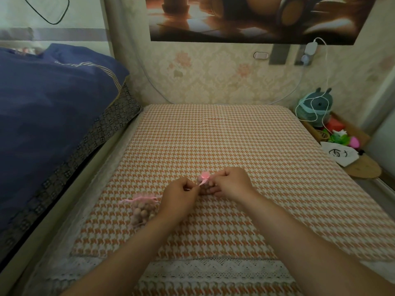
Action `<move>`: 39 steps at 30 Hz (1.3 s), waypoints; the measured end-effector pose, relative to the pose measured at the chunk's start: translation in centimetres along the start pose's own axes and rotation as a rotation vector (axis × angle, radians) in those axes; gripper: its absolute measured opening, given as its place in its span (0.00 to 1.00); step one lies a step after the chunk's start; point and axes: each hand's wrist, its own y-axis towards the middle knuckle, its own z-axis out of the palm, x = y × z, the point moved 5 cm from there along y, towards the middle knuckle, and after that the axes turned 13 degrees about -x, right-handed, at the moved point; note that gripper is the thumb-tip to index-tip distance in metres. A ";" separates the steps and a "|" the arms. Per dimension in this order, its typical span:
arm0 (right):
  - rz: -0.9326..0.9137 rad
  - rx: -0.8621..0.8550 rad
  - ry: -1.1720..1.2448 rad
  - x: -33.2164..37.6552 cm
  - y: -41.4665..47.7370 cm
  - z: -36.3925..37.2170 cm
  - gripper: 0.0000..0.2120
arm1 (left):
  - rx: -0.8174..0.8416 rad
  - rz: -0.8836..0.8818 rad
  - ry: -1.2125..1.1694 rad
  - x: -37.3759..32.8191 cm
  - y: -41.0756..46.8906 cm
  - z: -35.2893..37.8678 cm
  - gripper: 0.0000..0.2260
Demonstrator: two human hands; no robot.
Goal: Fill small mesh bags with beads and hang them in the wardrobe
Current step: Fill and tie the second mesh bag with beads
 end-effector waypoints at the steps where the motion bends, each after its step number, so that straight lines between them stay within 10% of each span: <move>1: 0.018 0.021 0.010 -0.1 0.1 0.0 0.08 | -0.003 0.009 -0.002 0.0 0.3 -0.1 0.07; 34: -0.002 0.085 -0.036 -0.8 2.8 -0.7 0.01 | 0.213 -0.021 0.049 -1.6 2.6 2.5 0.08; 39: -0.105 0.091 -0.240 -1.1 3.7 -0.9 0.17 | 0.229 0.046 0.108 -2.6 2.7 3.2 0.08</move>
